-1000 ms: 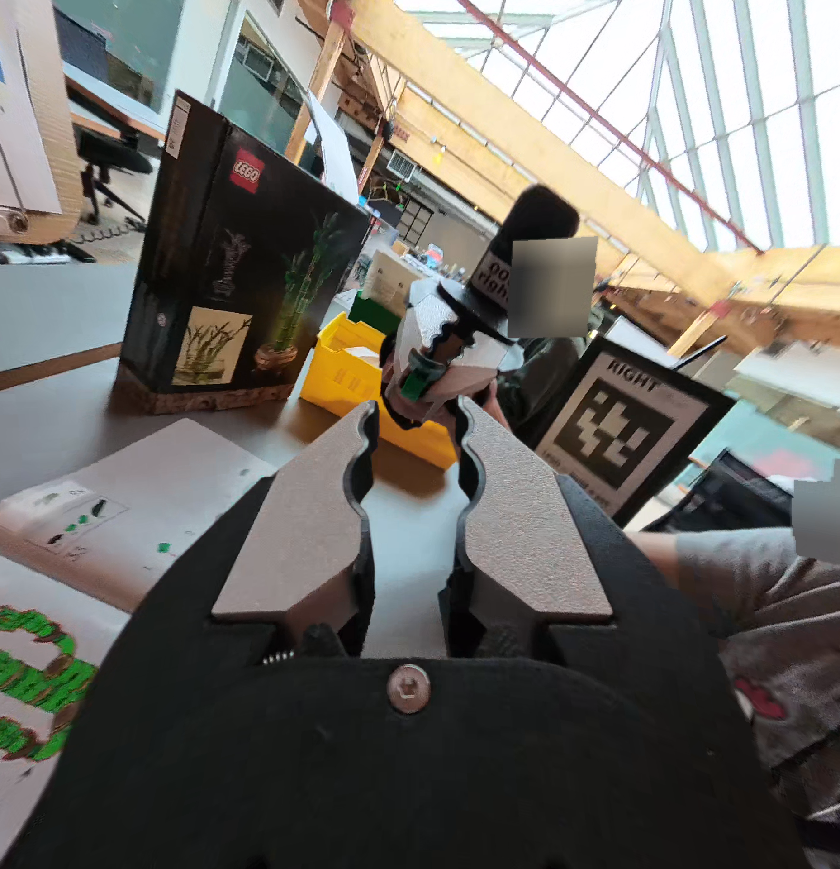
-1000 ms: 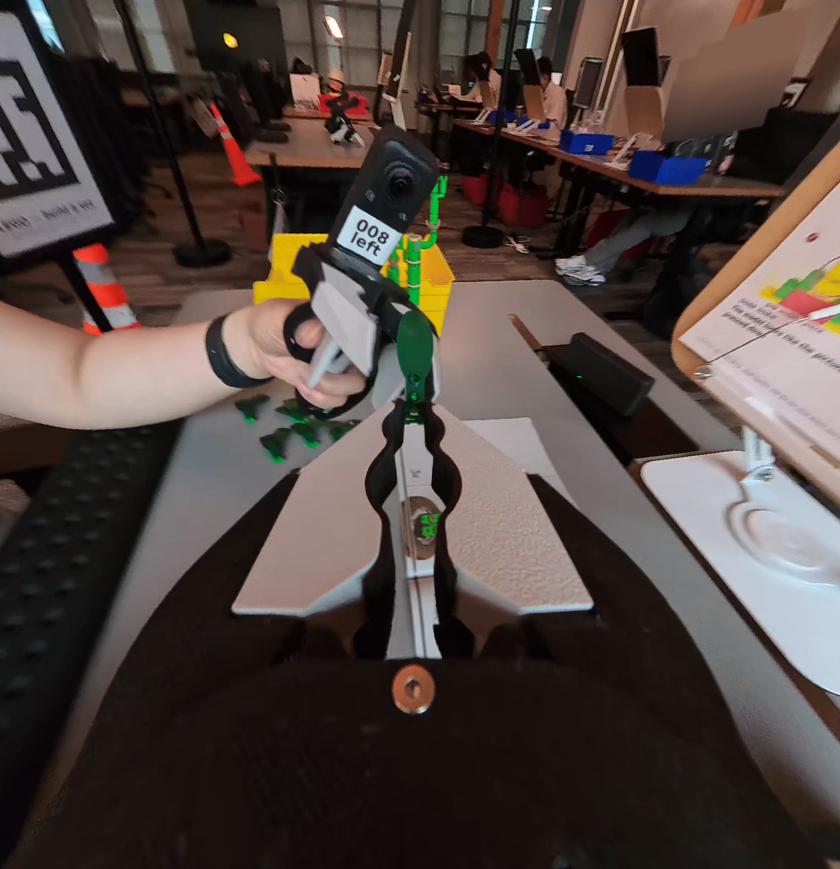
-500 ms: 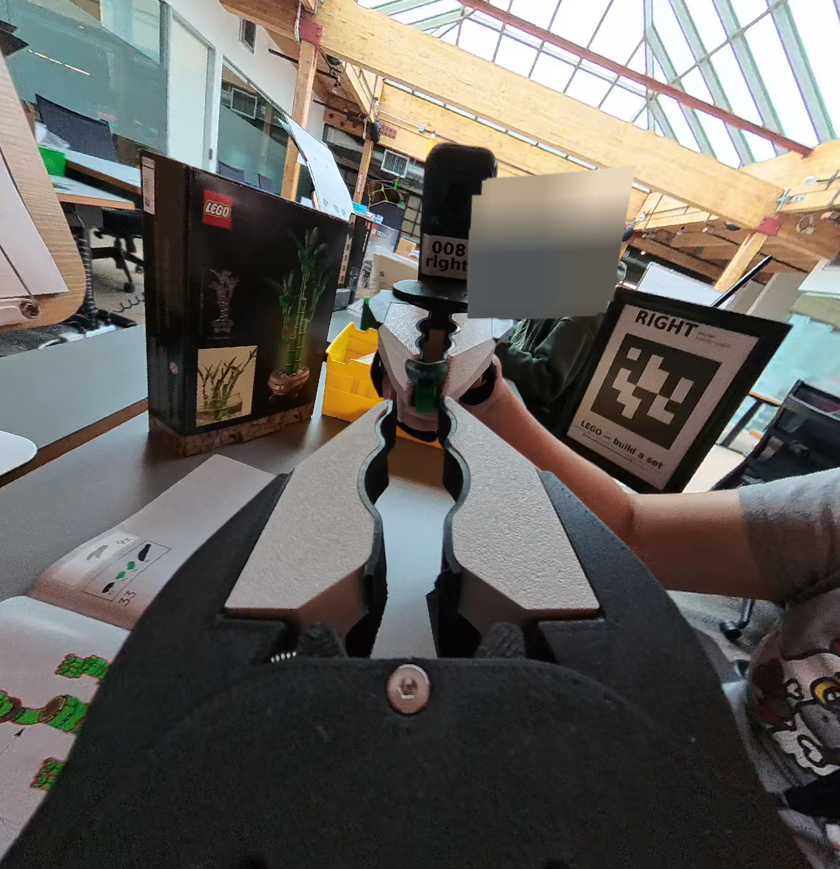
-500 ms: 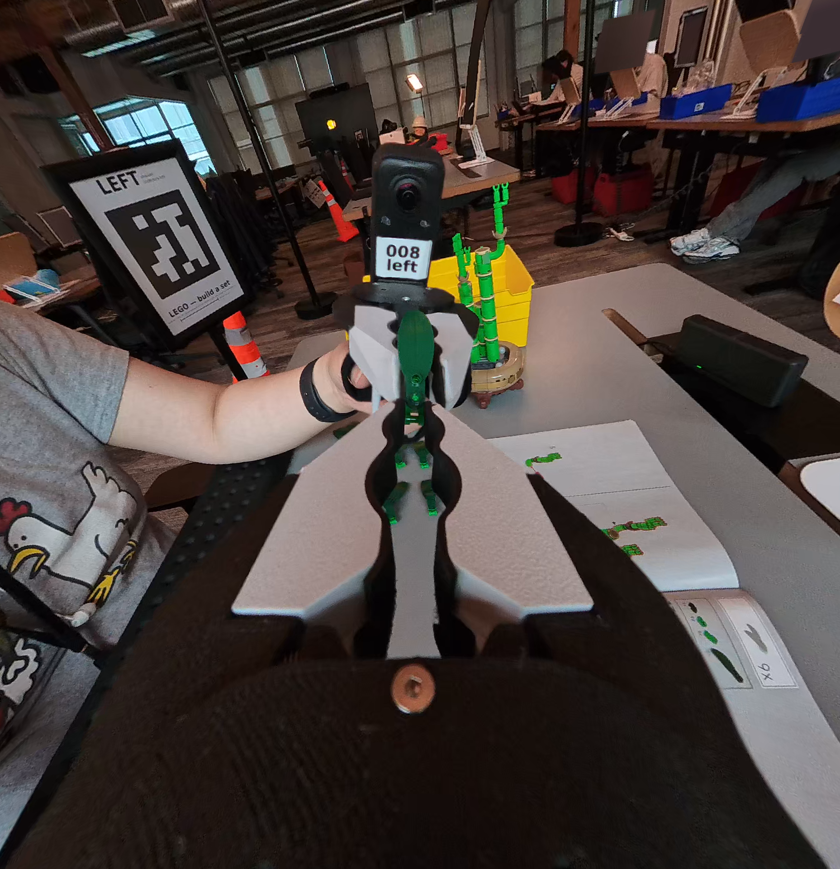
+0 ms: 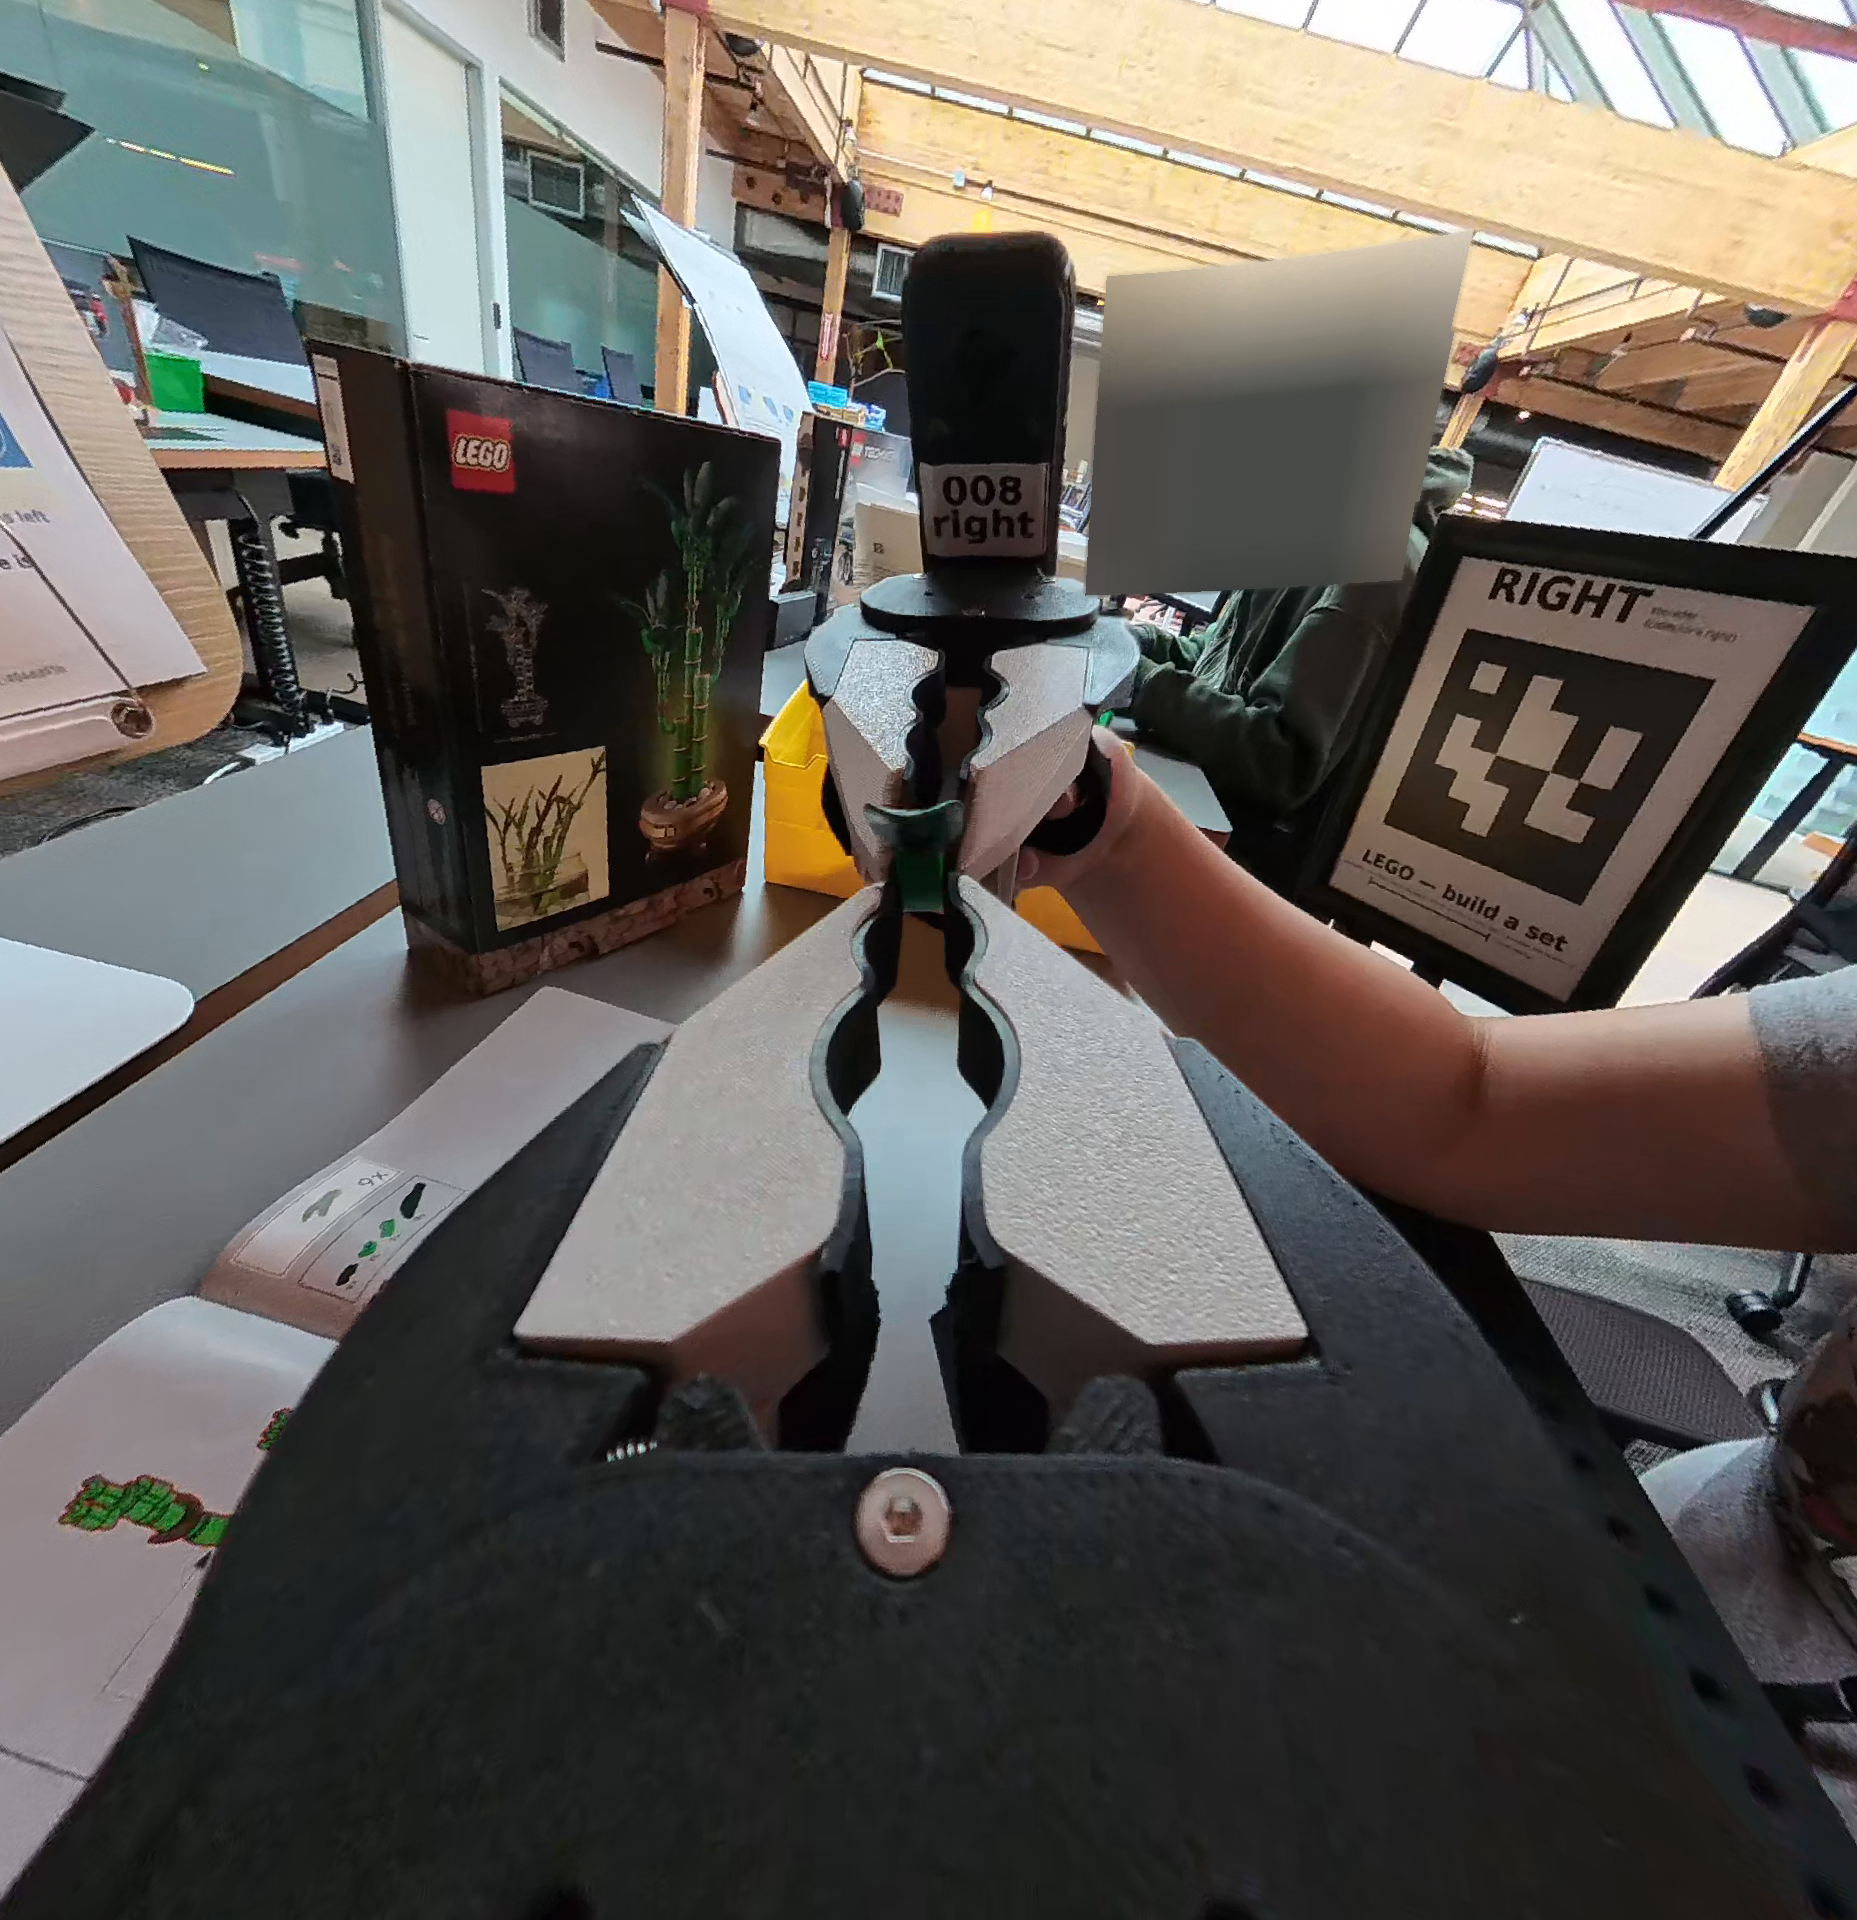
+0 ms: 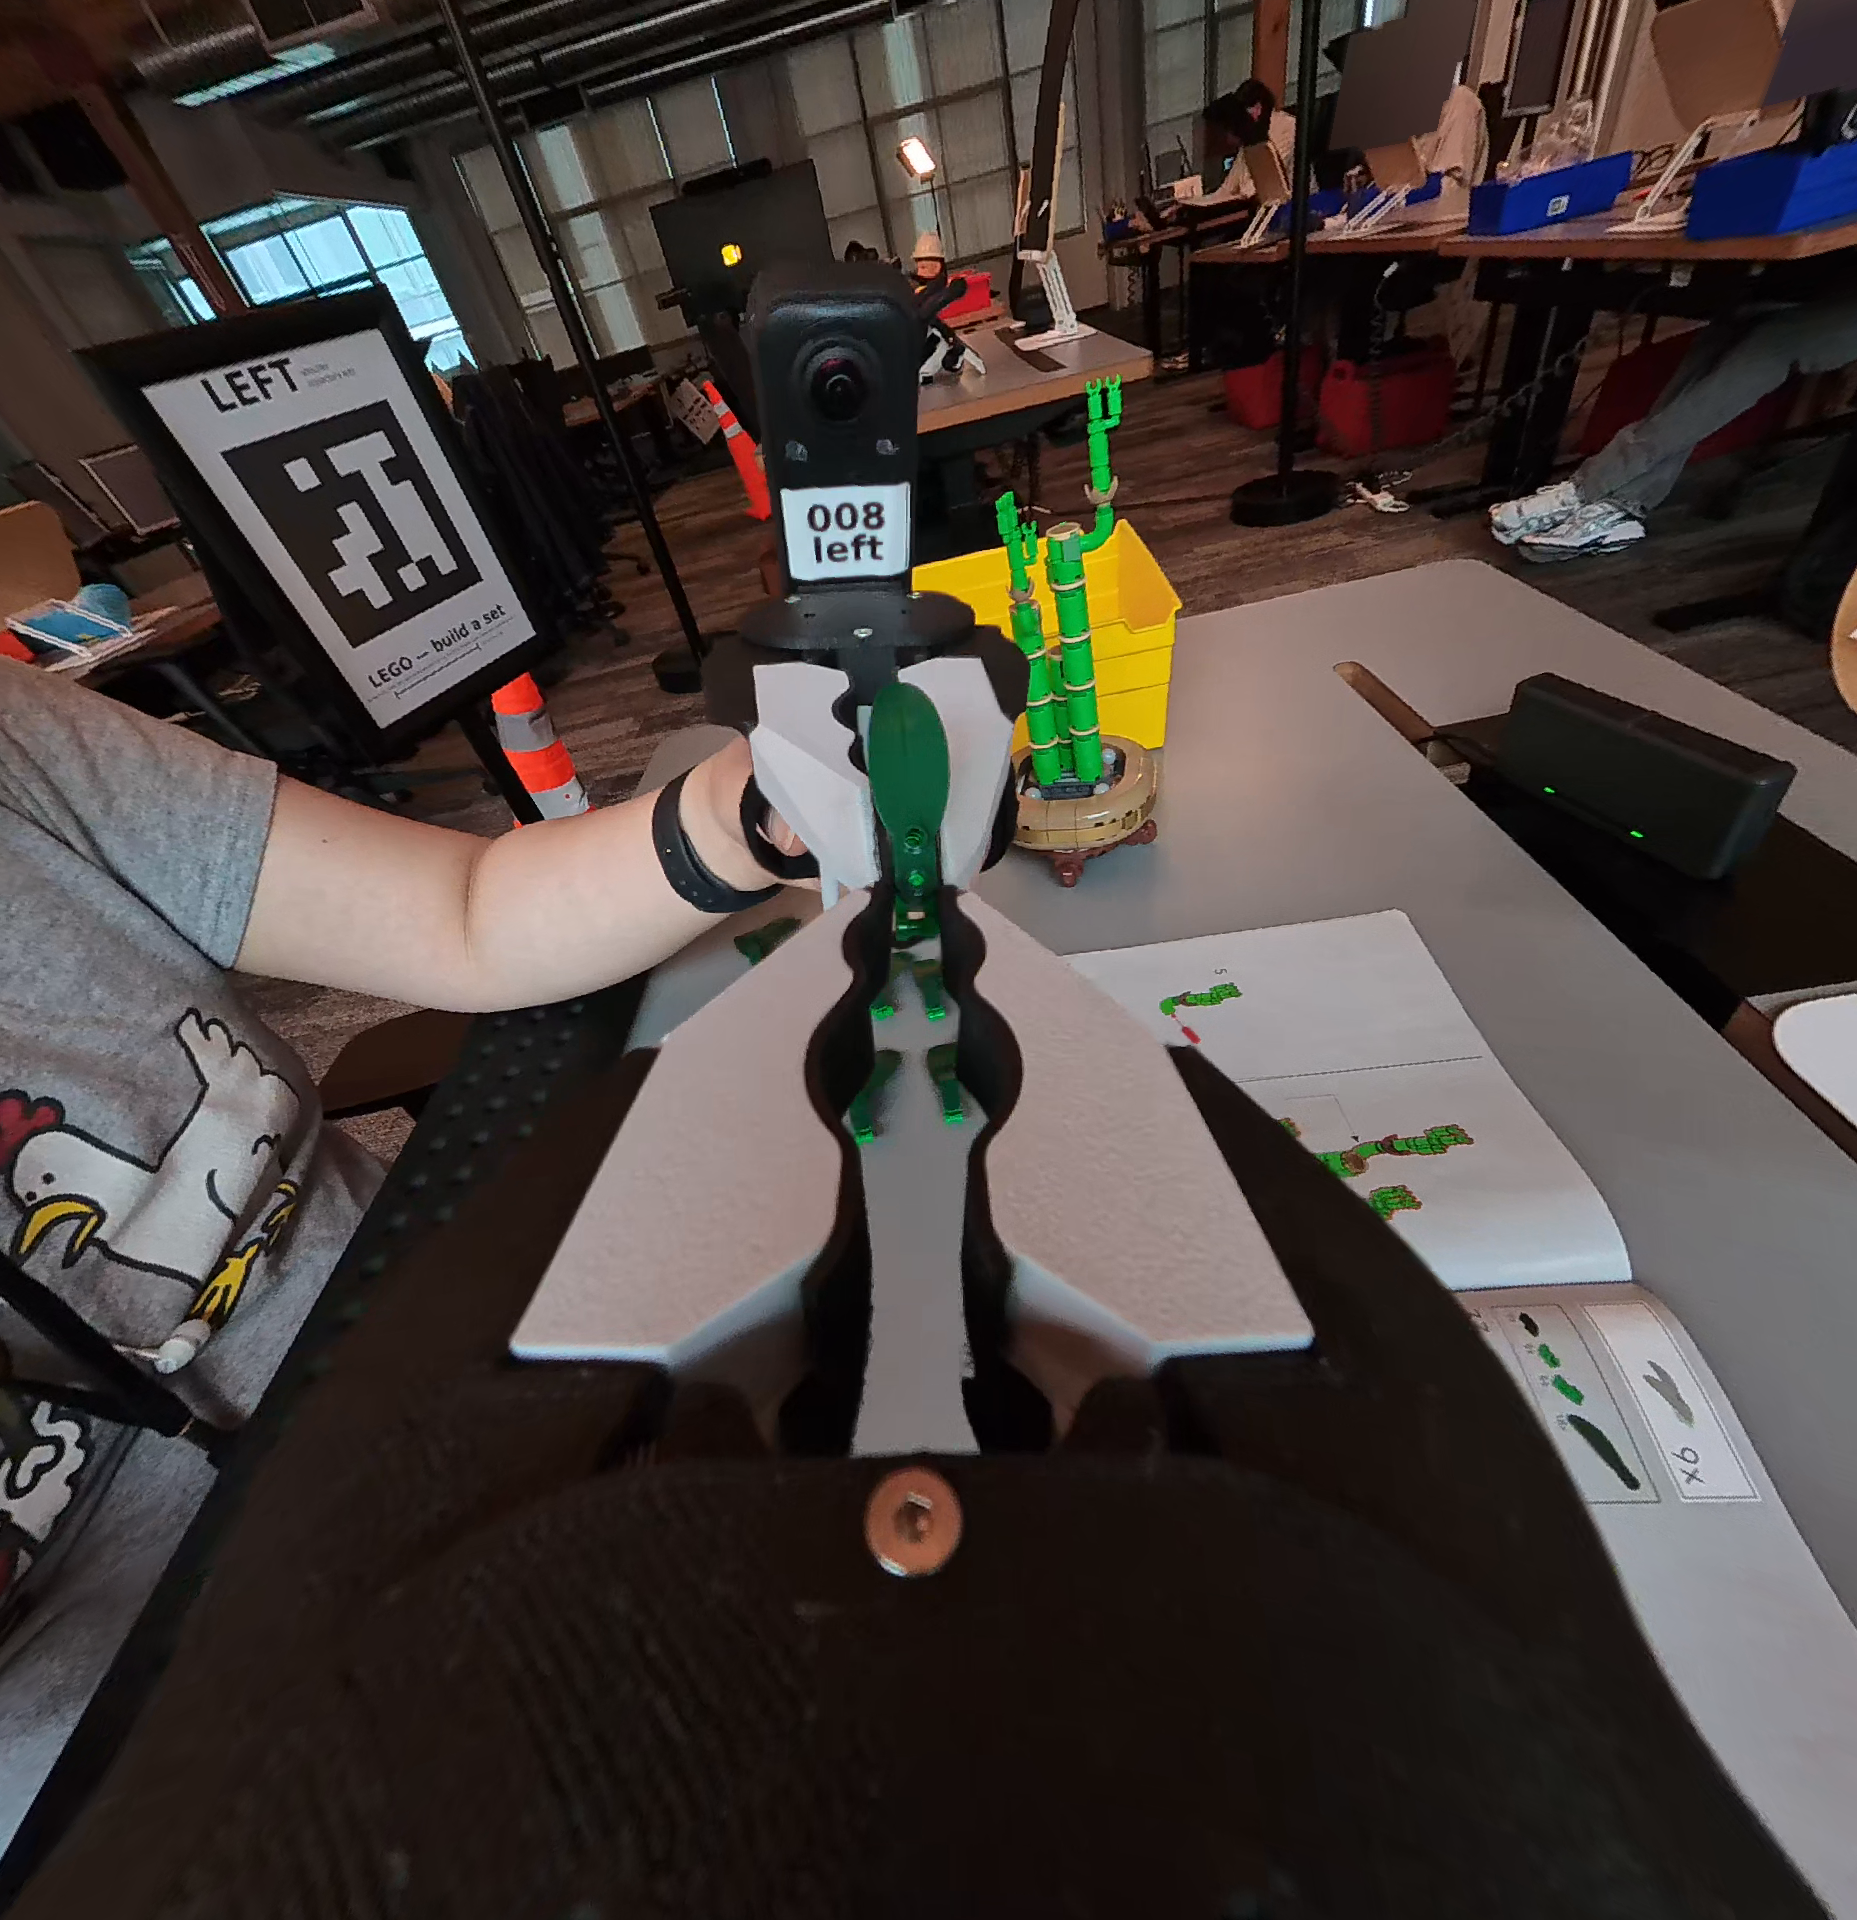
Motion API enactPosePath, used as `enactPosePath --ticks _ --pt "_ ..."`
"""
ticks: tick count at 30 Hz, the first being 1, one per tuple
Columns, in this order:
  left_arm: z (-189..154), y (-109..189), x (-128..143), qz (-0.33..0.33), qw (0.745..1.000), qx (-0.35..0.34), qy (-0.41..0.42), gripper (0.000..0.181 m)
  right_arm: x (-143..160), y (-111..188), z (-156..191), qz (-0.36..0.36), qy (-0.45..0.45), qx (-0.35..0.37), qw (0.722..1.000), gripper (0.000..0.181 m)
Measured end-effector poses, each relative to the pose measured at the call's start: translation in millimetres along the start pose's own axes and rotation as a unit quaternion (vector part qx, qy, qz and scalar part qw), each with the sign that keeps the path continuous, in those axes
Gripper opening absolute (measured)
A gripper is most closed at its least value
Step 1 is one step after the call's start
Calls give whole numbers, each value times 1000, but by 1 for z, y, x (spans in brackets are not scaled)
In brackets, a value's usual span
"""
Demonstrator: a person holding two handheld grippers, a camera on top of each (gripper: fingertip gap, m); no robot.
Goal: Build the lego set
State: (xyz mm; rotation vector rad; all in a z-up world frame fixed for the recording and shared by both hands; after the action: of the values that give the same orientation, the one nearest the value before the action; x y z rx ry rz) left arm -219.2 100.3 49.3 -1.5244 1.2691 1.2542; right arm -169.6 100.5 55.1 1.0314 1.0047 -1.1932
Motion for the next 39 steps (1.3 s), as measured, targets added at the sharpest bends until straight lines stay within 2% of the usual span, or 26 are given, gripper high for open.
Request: enactPosePath --ticks 5,7,10,12,16,18,21,23,27,31,34,39 --pt "9 3 0 3 1000 -16 8 6 -4 3 0 -1 31 22 999 24" --pt "15 8 -4 -2 1000 -23 15 6 -3 5 3 14 58 29 998 26" --pt "20 18 -12 -13 999 -24 24 6 8 10 15 69 108 26 991 29" --pt "23 26 -18 -18 999 -28 26 5 17 20 14 119 117 58 984 29" --pt "30 38 -29 -26 998 -53 13 5 37 50 1 212 24 166 963 30" --pt "31 43 -33 -28 998 -62 5 6 54 52 13 260 -26 148 954 31" --pt "31 49 -38 -34 997 -71 -2 6 85 54 31 363 -61 132 920 28" --pt "29 50 -40 -35 997 -69 -5 6 103 51 45 404 -107 102 903 27" --pt "24 50 -42 -36 998 -58 -8 5 134 46 54 444 -183 67 875 27" --pt "21 48 -41 -30 998 -51 -13 6 152 49 48 463 -221 75 855 25" --pt "23 49 -41 -23 997 -62 -25 6 148 44 43 455 -209 84 861 25" --pt "20 52 -46 -38 997 -57 -27 6 124 31 40 433 -122 118 885 24"
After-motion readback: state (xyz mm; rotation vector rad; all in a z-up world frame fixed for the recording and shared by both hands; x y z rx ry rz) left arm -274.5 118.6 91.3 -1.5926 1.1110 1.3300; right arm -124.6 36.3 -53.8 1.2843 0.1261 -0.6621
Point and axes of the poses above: each gripper's, where its closed fingertips meet, y back along the fingers, x out of its underside, z = x × y across the jaws, the point moved 3 cm from there along y, back along the fingers, and after that the axes turned 13 degrees about -x, right-handed, at the moved point
